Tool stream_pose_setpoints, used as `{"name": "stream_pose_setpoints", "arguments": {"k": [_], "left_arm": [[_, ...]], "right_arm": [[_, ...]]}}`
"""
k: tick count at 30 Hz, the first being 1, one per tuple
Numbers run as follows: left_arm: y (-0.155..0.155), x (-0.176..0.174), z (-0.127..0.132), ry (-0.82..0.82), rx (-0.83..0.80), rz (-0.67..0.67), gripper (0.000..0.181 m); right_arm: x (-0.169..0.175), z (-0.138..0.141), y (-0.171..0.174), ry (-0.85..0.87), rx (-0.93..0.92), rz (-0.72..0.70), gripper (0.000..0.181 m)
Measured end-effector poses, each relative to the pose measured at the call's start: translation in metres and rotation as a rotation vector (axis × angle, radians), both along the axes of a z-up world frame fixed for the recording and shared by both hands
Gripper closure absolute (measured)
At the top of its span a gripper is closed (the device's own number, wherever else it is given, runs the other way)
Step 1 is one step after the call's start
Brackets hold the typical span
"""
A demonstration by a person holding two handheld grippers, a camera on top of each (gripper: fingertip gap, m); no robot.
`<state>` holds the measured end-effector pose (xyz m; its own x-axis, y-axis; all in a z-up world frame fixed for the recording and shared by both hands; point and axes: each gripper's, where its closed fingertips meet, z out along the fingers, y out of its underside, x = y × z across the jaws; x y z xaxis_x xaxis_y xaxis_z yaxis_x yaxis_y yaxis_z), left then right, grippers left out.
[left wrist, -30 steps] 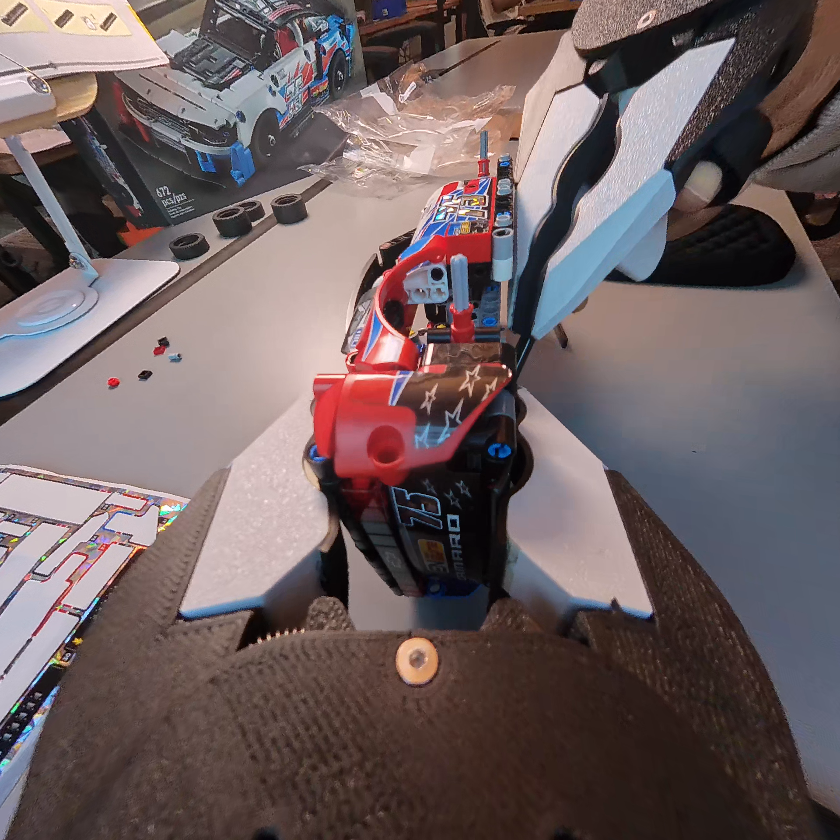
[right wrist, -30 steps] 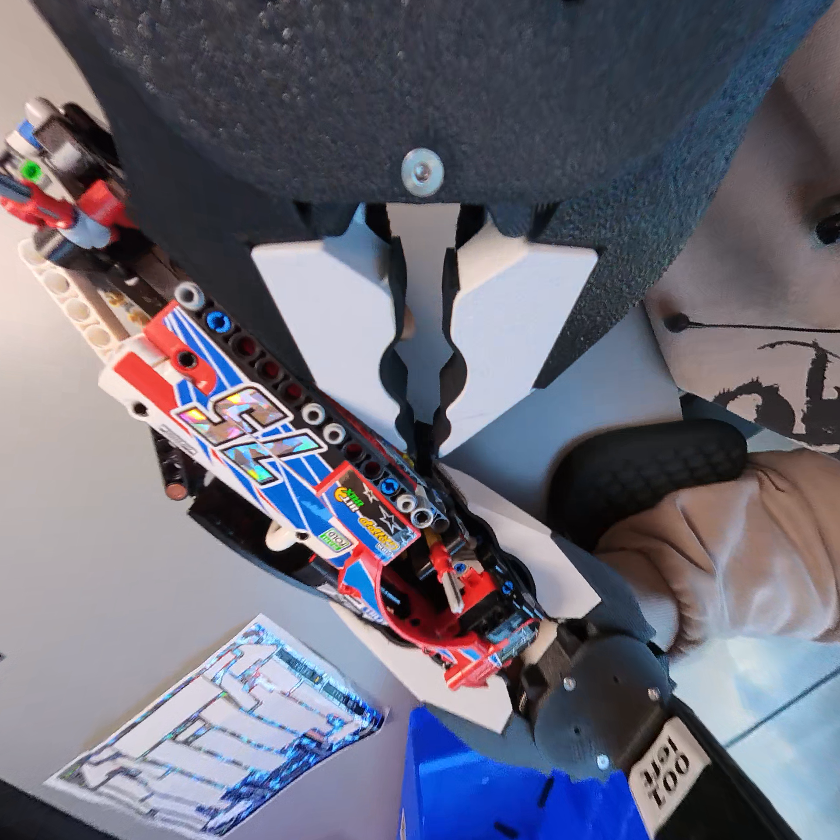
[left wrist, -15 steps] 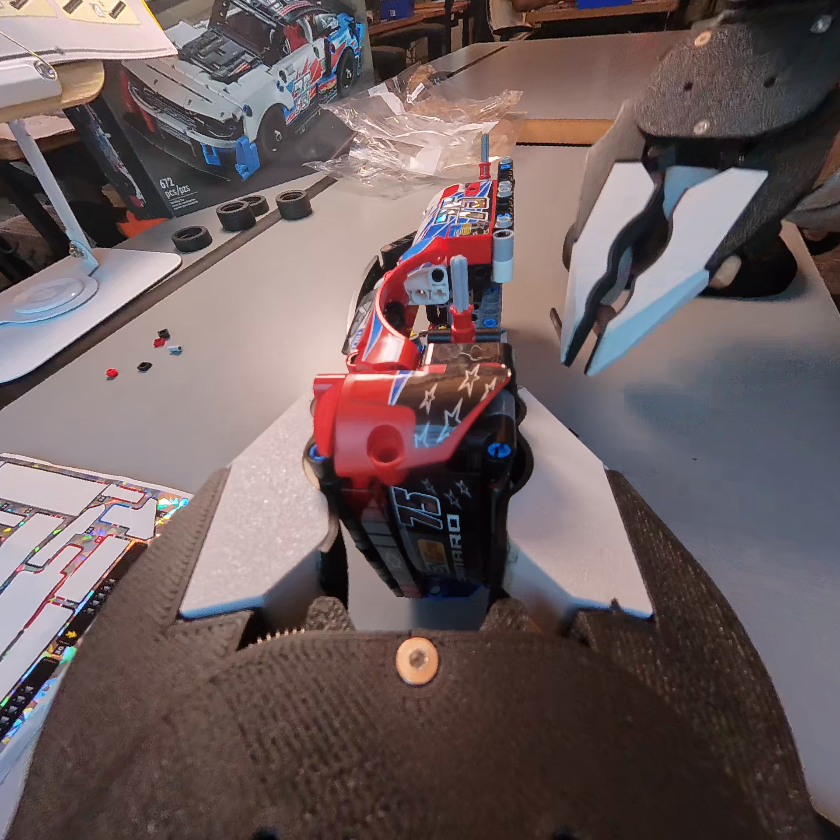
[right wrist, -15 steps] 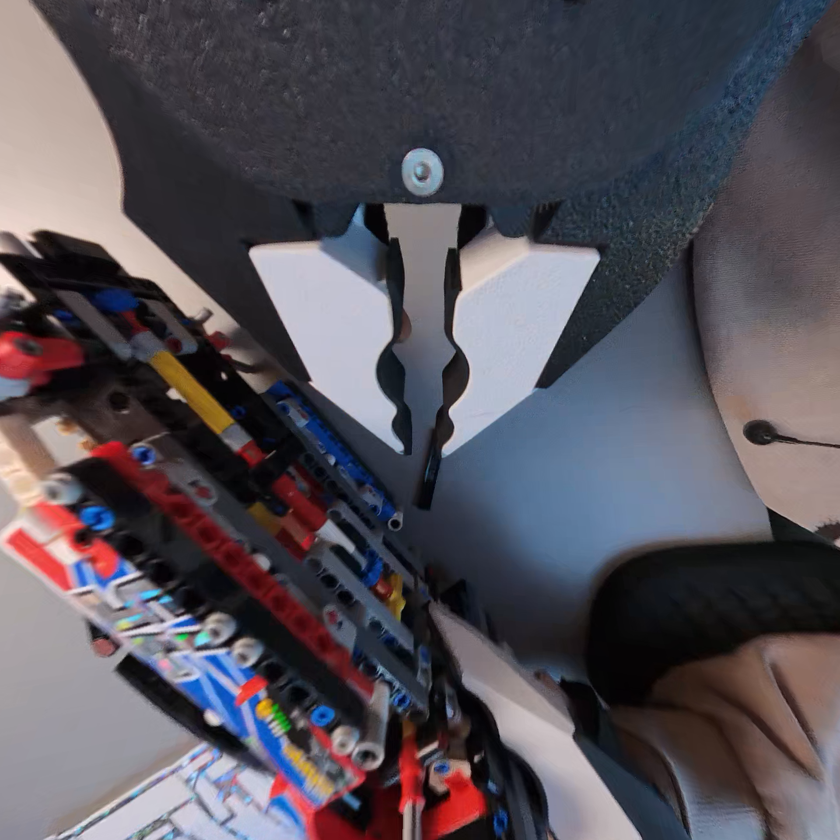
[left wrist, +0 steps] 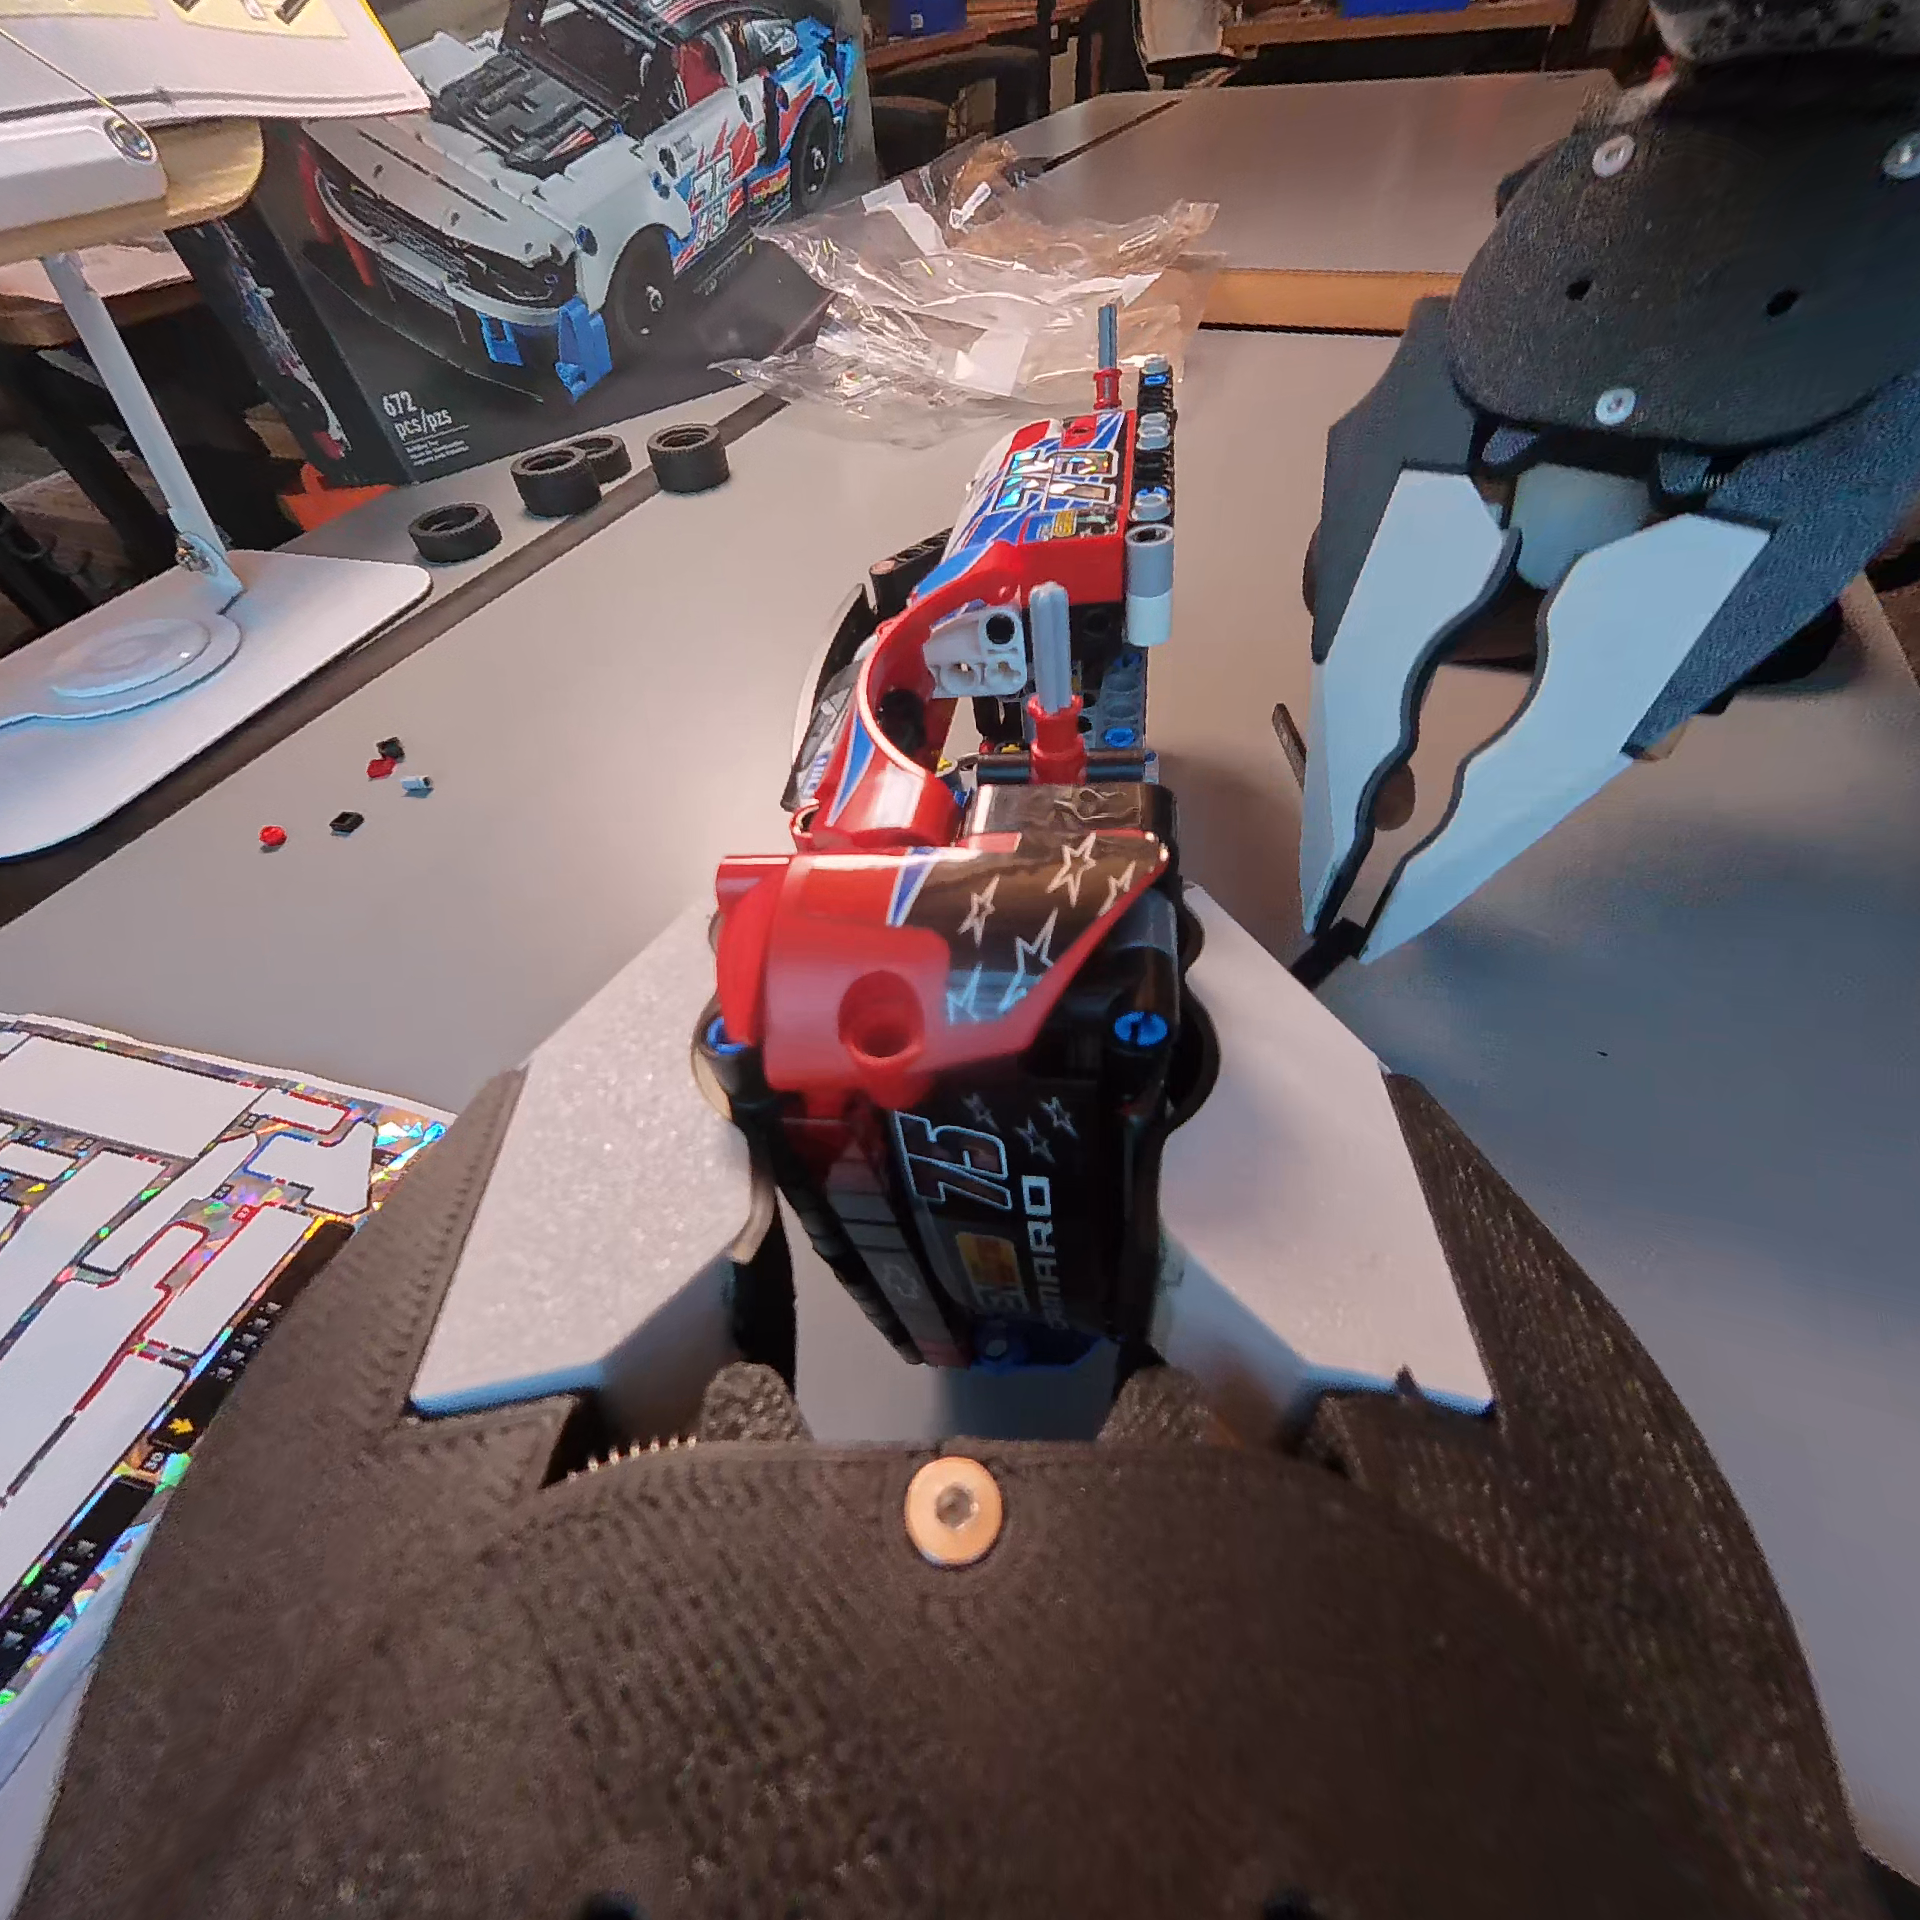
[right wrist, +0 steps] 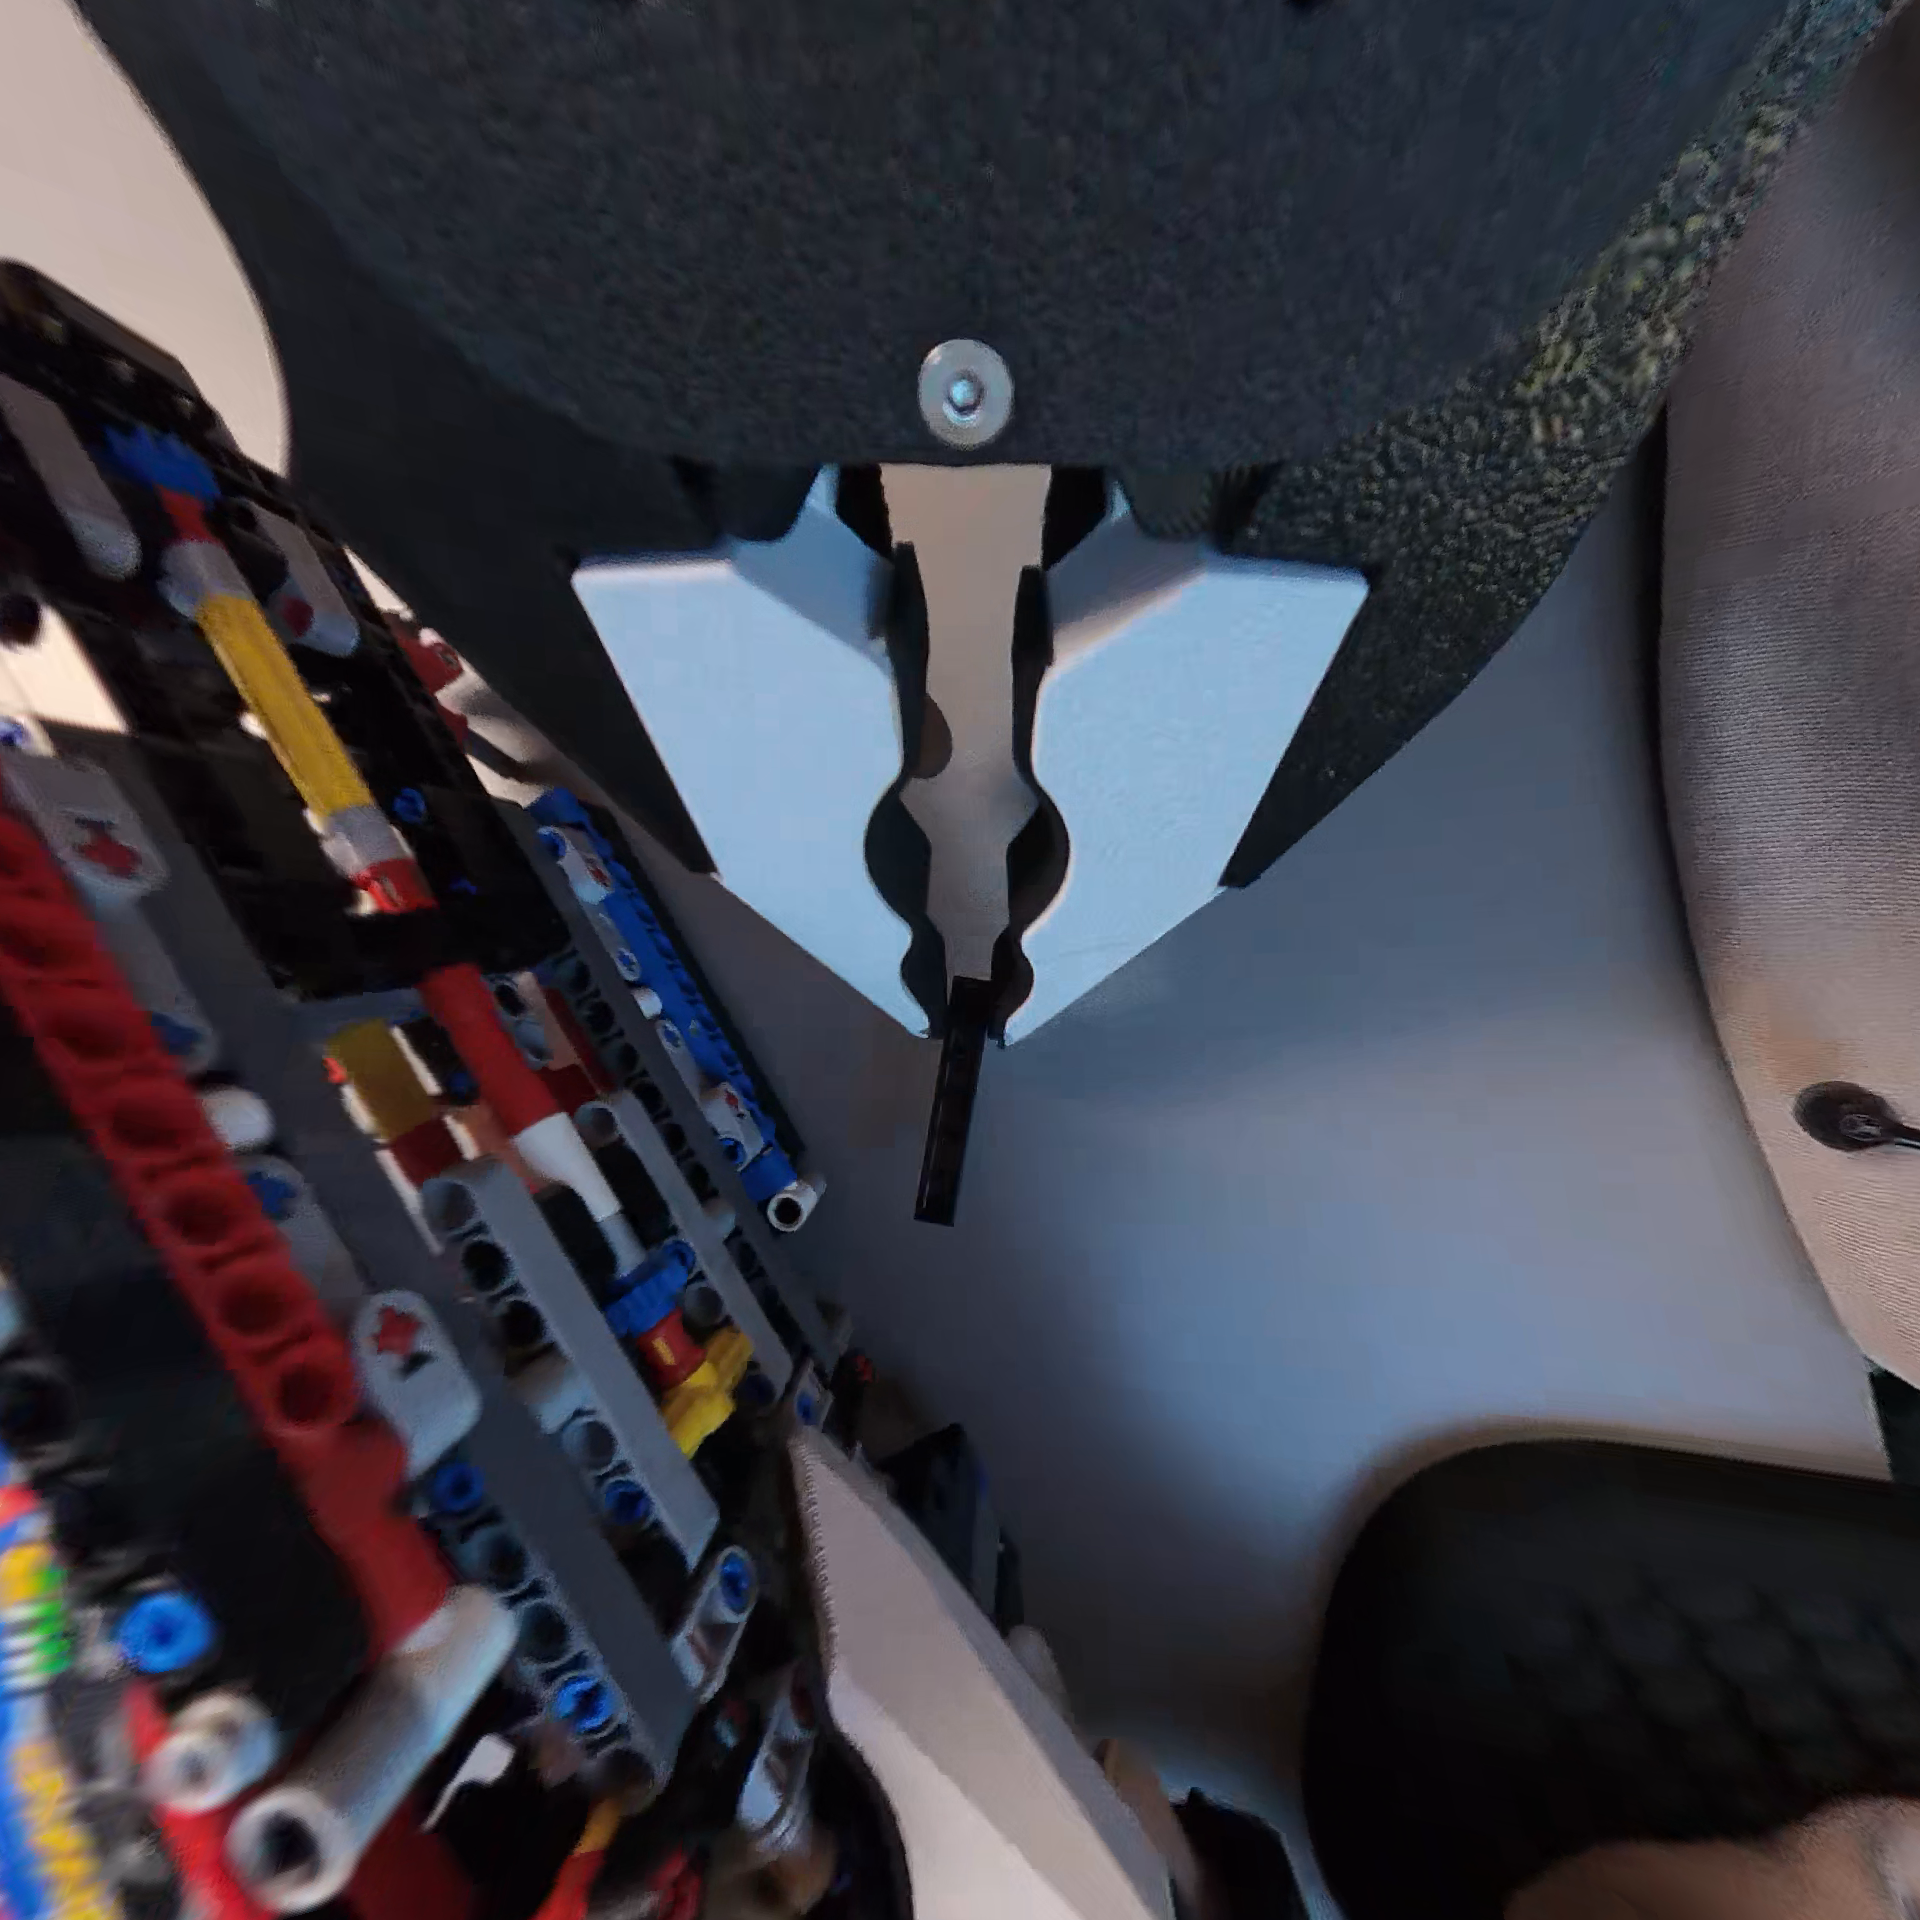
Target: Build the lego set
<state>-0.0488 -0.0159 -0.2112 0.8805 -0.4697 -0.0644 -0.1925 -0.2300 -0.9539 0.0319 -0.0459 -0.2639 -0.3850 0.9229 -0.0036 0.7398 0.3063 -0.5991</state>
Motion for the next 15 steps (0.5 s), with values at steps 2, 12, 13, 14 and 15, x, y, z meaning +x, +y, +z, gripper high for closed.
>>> {"name": "stream_pose_setpoints", "arguments": {"k": [2, 12, 13, 14, 15], "left_arm": [[0.0, 0.001, 0.0, 0.01, 0.005, 0.0, 0.104], [-0.001, 0.007, 0.001, 0.076, 0.041, 0.002, 0.104], [-0.001, 0.008, 0.001, 0.078, 0.042, 0.001, 0.104], [-0.001, 0.008, 0.001, 0.081, 0.044, 0.001, 0.104], [-0.001, 0.008, 0.002, 0.081, 0.045, 0.002, 0.104]], "right_arm": [[-0.001, 0.012, 0.008, 0.034, -0.026, -0.043, 0.176], [-0.034, 0.072, 0.001, 0.278, -0.106, -0.1, 0.181], [-0.039, 0.083, 0.003, 0.333, -0.141, -0.128, 0.181], [-0.042, 0.09, 0.005, 0.364, -0.166, -0.147, 0.181], [-0.044, 0.092, 0.007, 0.38, -0.172, -0.159, 0.181]]}}
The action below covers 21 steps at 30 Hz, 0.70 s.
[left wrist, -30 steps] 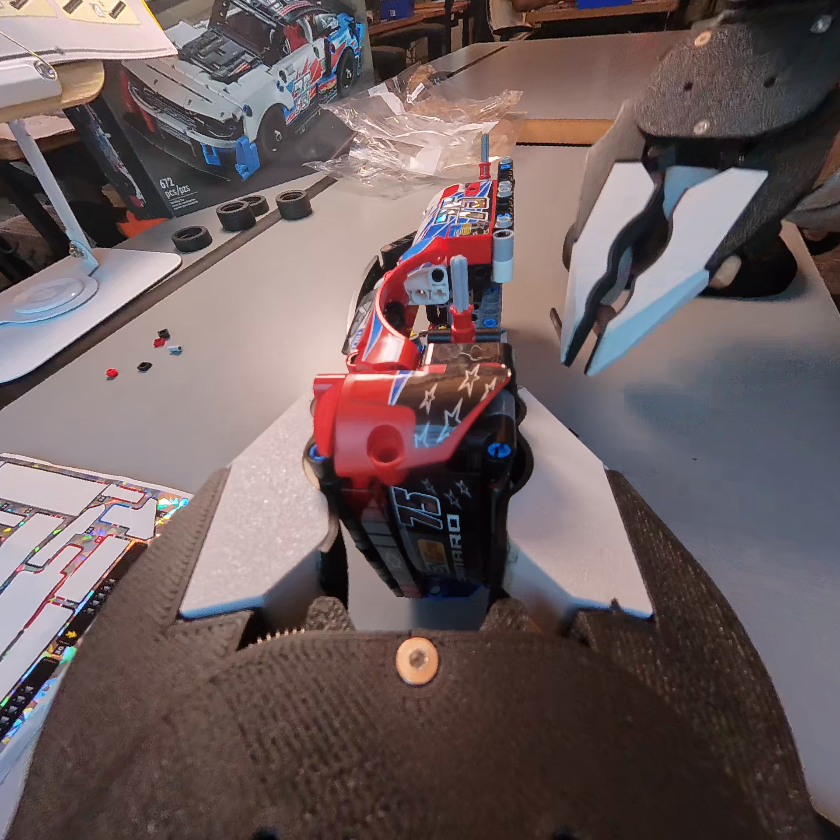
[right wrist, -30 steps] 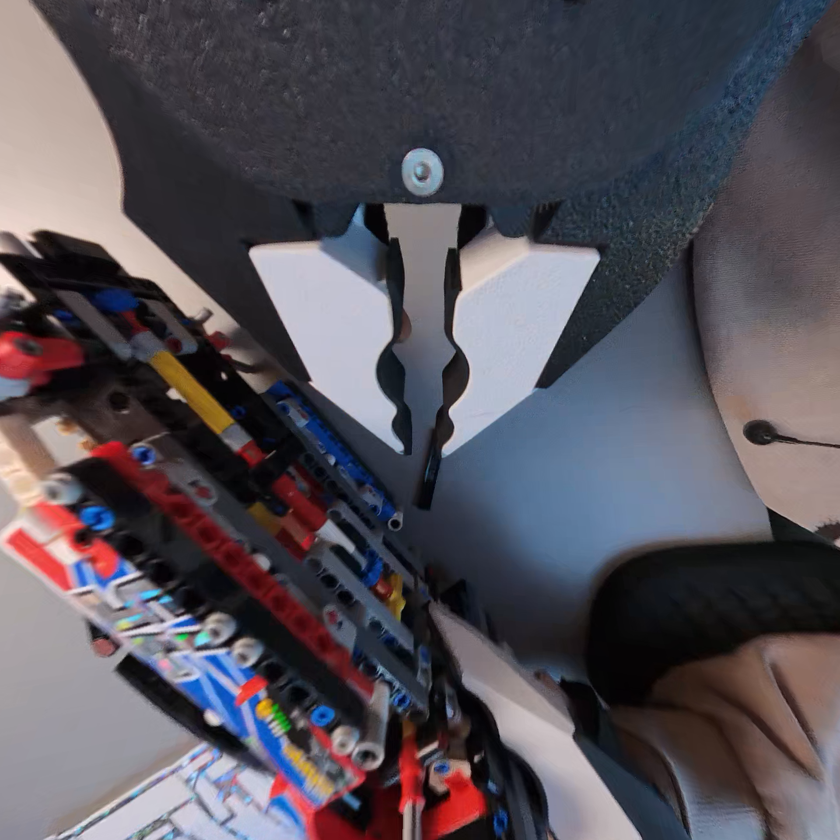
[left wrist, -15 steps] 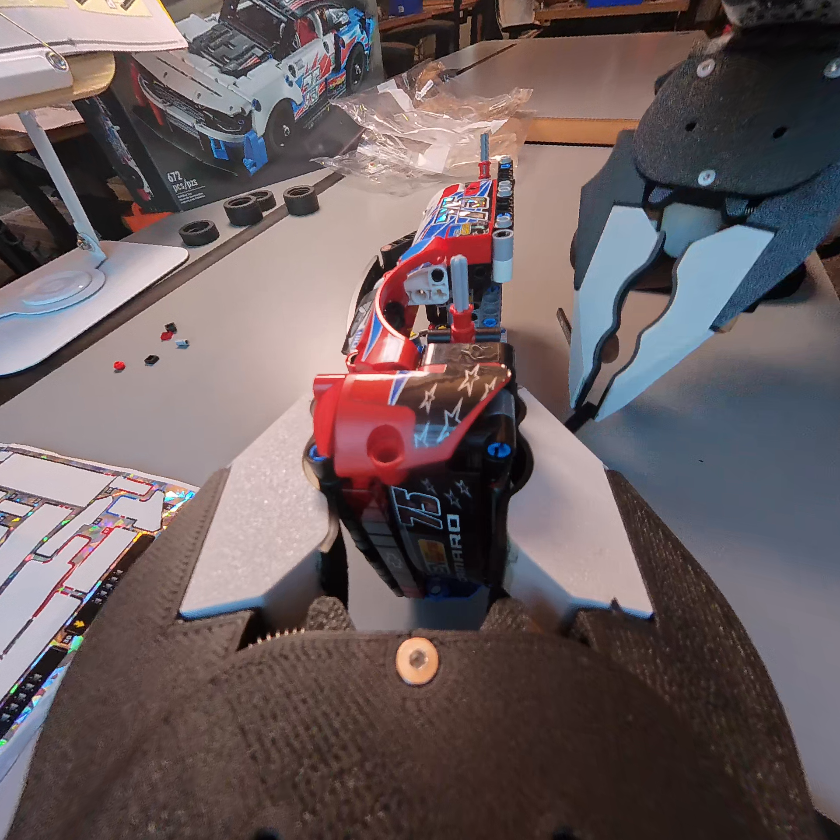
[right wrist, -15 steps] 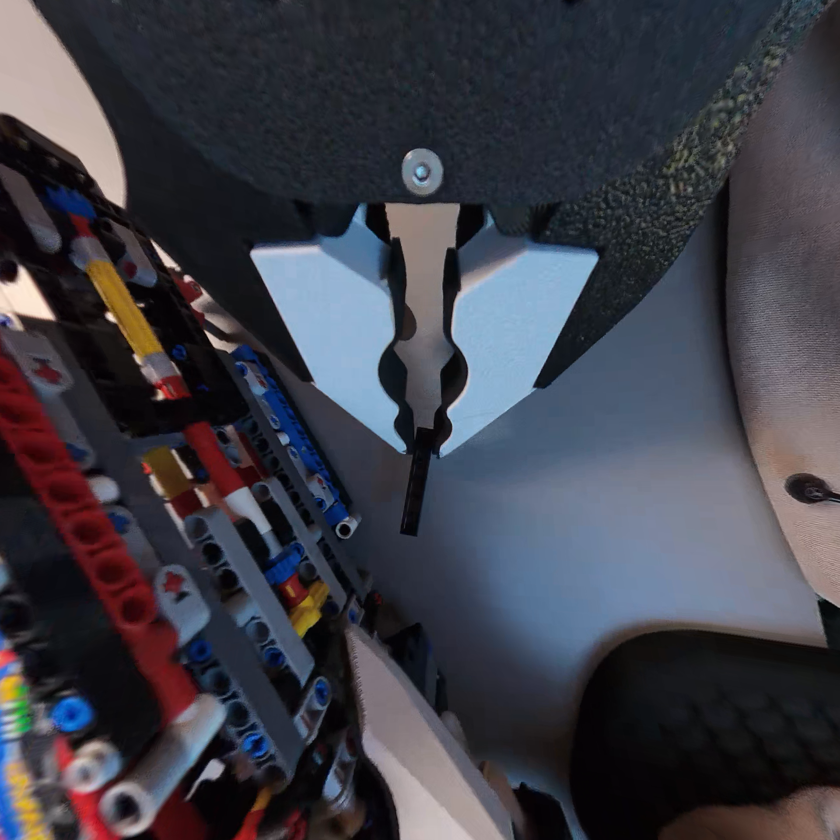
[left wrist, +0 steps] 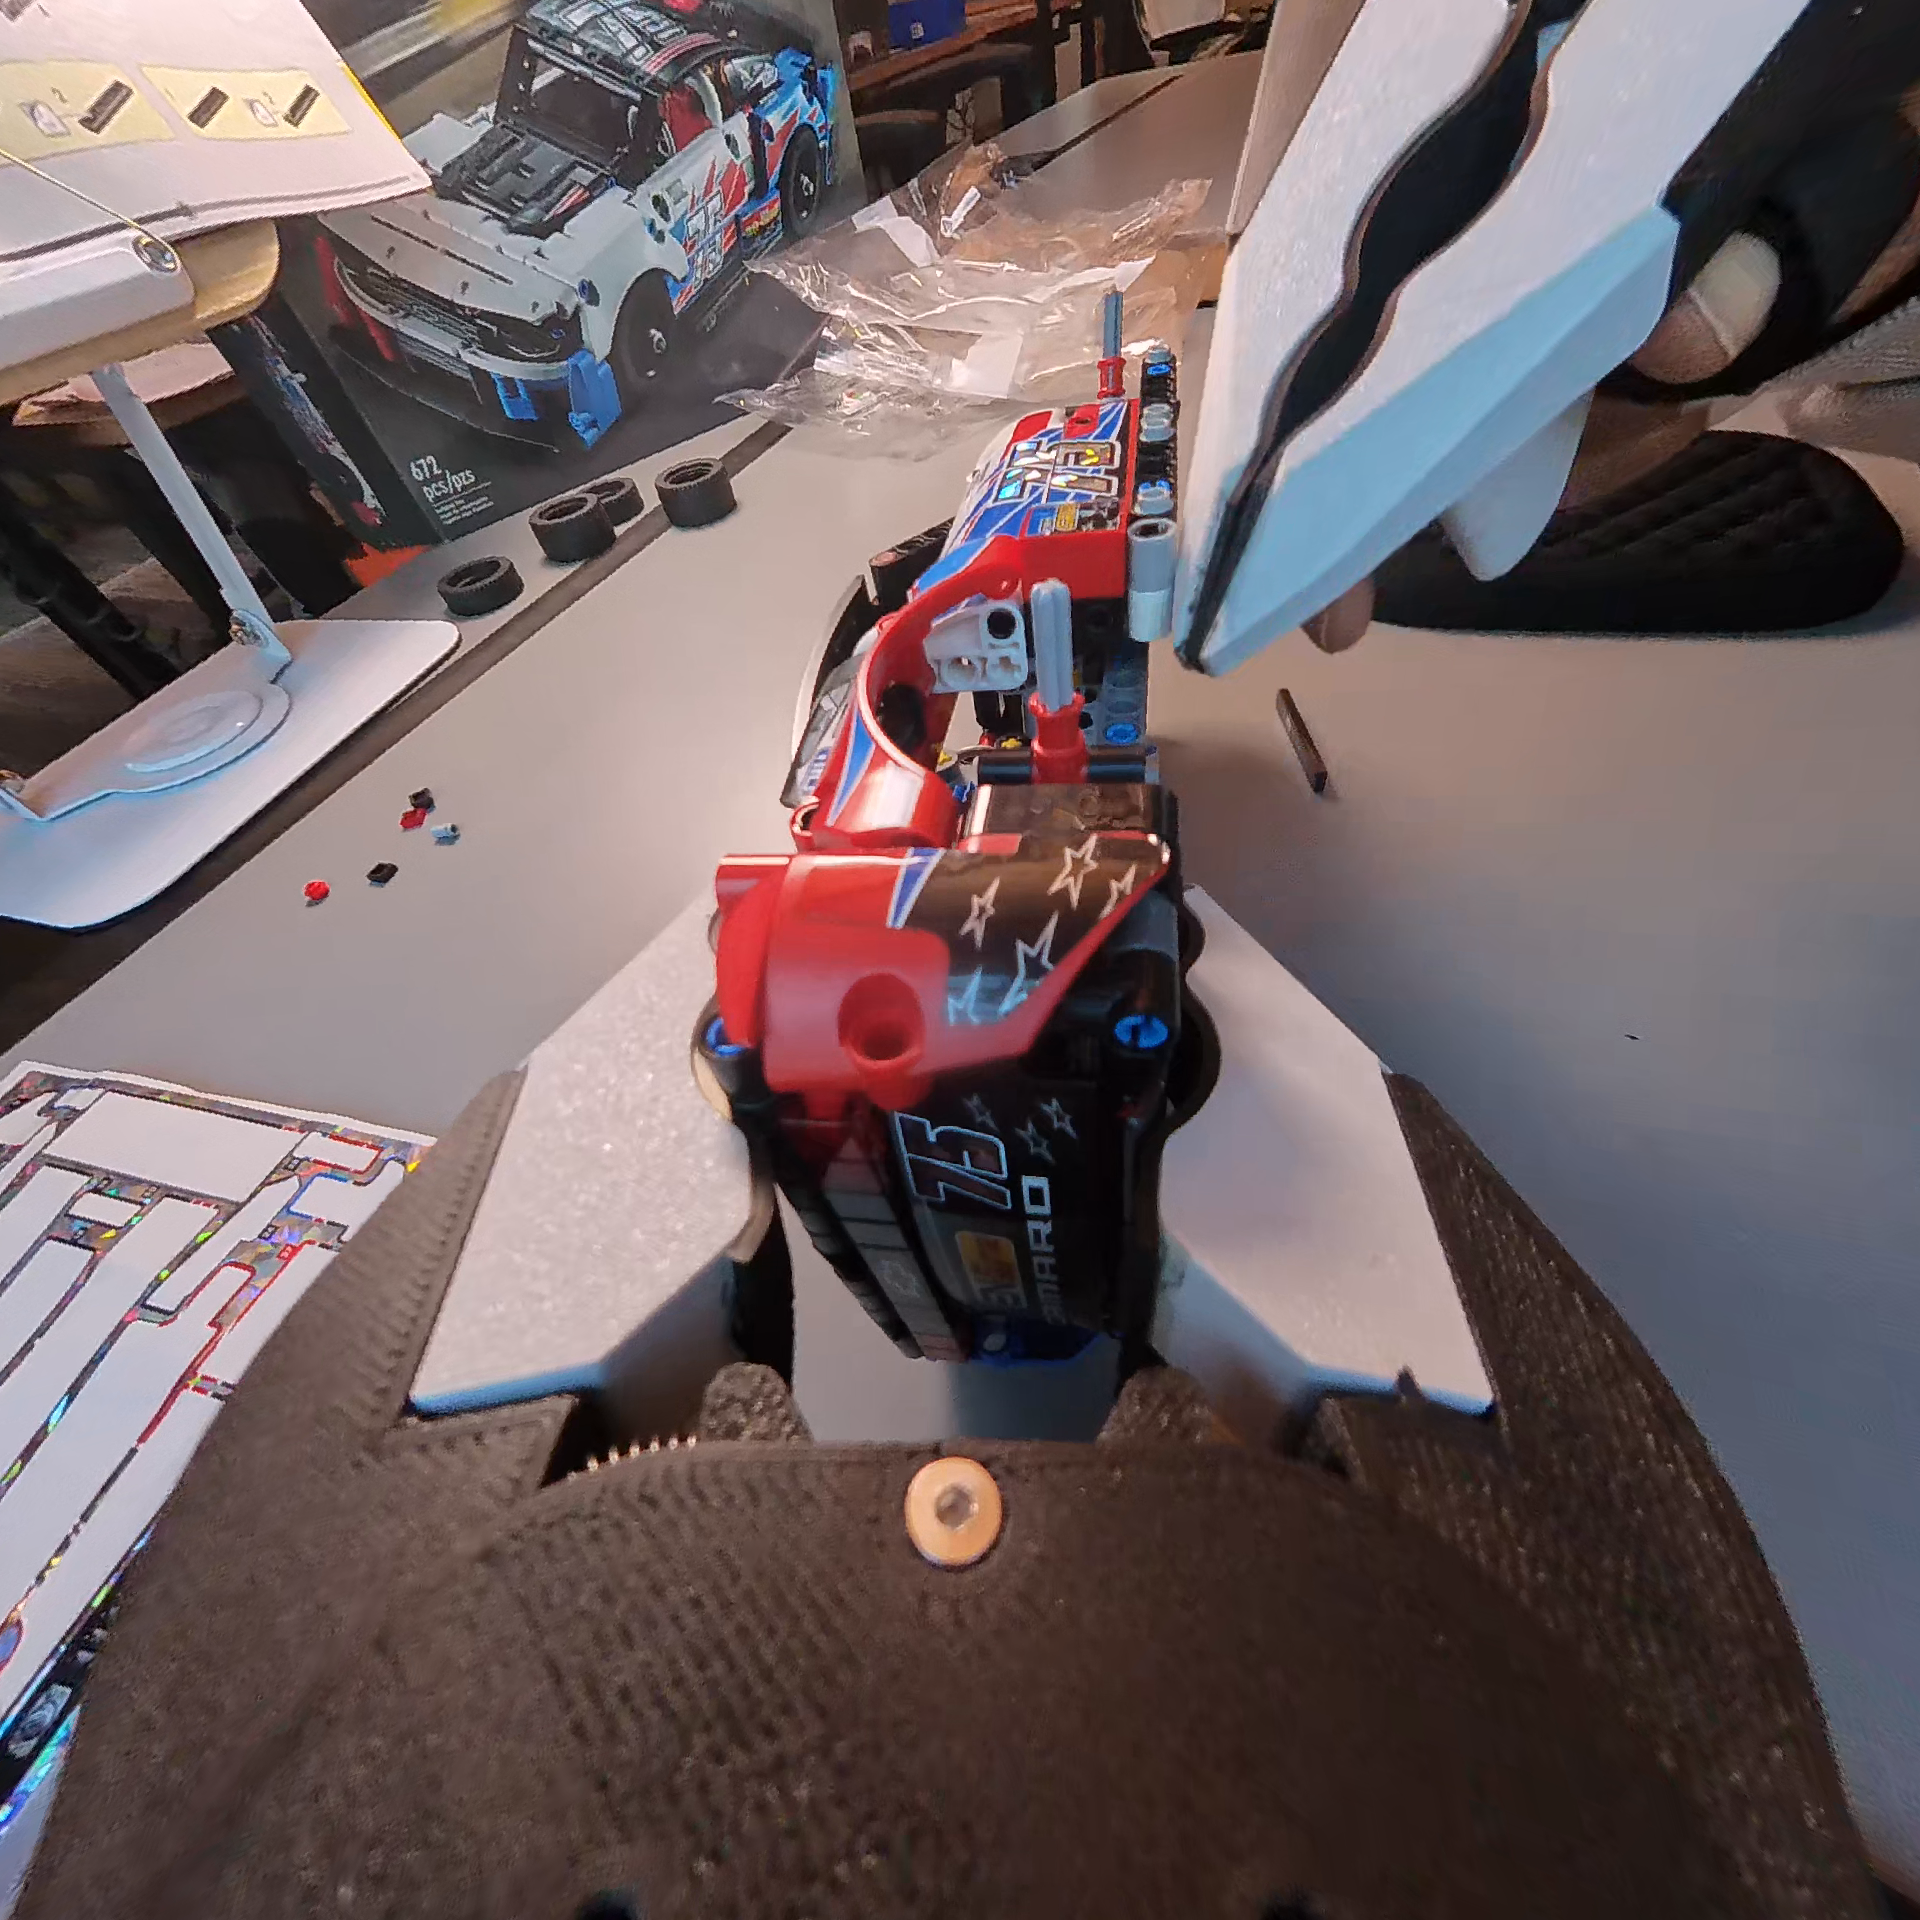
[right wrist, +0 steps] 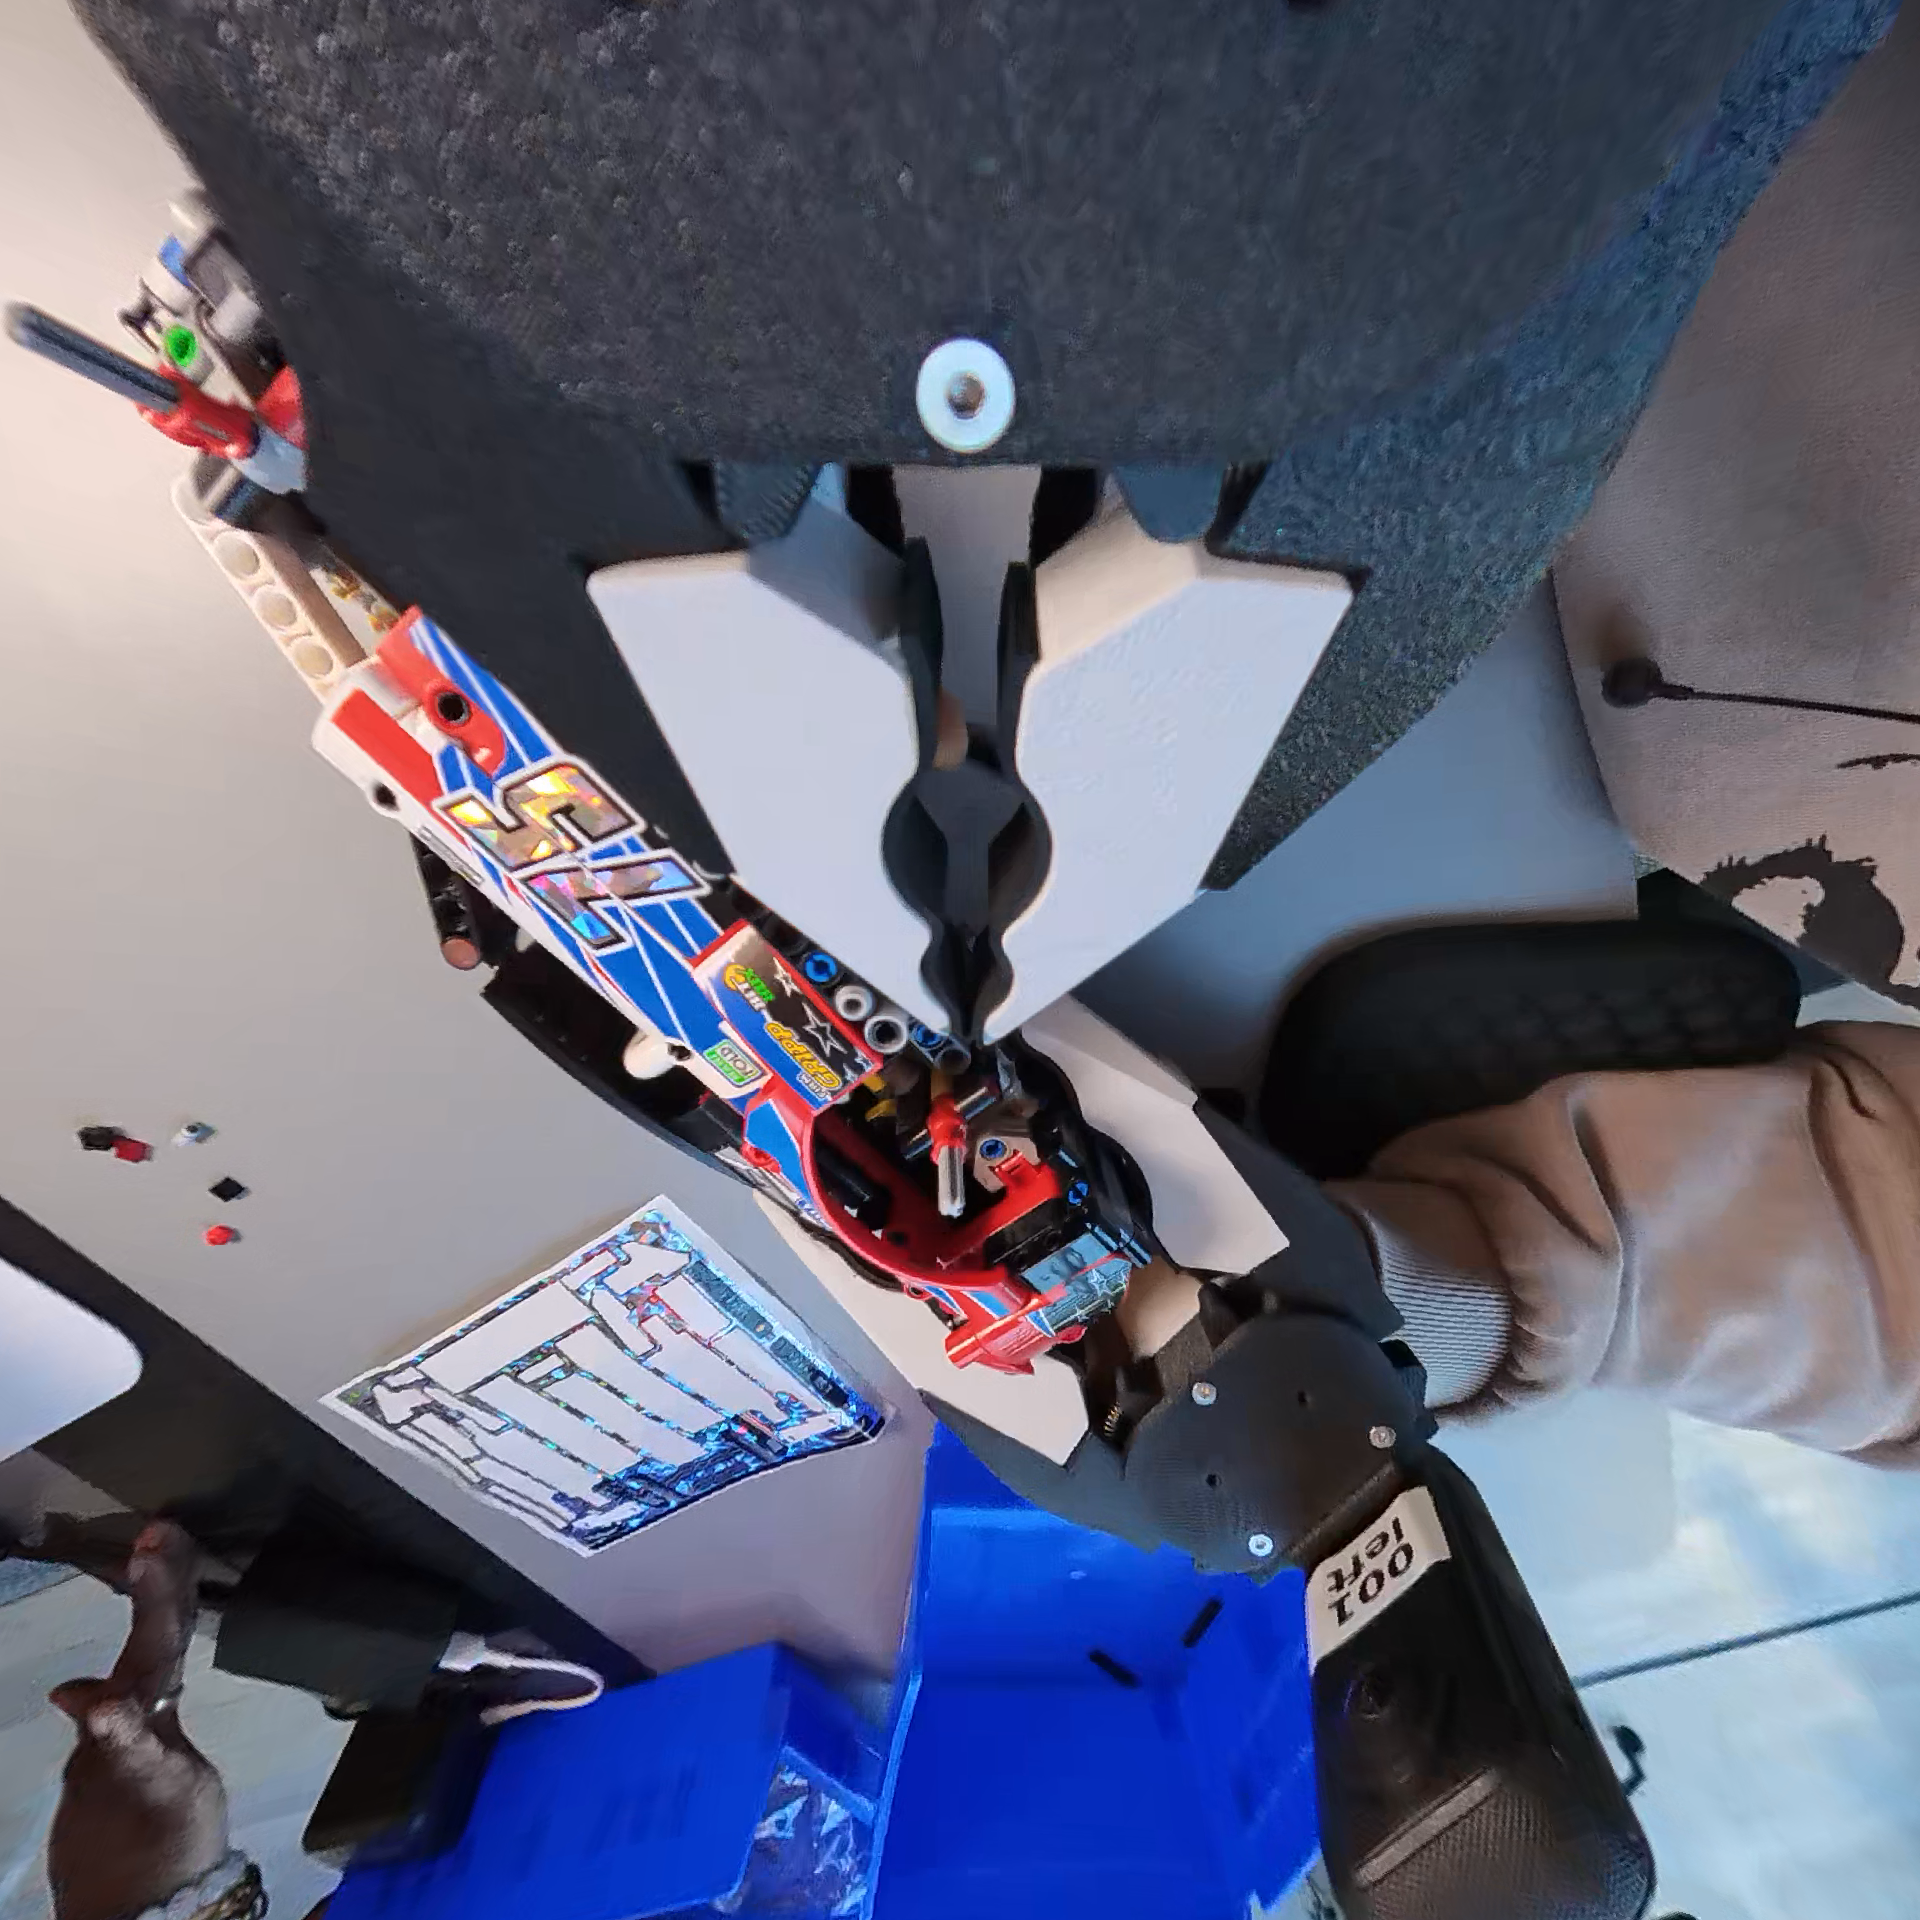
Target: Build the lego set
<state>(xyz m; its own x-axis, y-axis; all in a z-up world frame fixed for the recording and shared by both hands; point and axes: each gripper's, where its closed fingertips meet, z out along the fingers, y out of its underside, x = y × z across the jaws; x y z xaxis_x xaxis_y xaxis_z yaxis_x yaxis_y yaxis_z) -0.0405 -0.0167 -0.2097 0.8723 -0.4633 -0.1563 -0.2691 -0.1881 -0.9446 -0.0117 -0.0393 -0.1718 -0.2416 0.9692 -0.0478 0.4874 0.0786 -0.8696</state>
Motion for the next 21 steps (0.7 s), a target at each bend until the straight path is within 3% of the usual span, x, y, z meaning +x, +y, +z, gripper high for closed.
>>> {"name": "stream_pose_setpoints", "arguments": {"k": [7, 14, 21], "left_arm": [[0.0, -0.002, 0.0, -0.013, -0.009, 0.004, 0.104], [0.001, -0.002, 0.0, -0.025, -0.013, 0.004, 0.104], [0.0, -0.003, 0.0, -0.024, -0.012, 0.004, 0.104]], "right_arm": [[0.018, -0.027, -0.009, -0.061, 0.073, 0.08, 0.181], [0.07, -0.09, -0.021, -0.257, 0.274, 0.446, 0.171], [0.069, -0.114, -0.015, -0.388, 0.31, 0.594, 0.168]]}}
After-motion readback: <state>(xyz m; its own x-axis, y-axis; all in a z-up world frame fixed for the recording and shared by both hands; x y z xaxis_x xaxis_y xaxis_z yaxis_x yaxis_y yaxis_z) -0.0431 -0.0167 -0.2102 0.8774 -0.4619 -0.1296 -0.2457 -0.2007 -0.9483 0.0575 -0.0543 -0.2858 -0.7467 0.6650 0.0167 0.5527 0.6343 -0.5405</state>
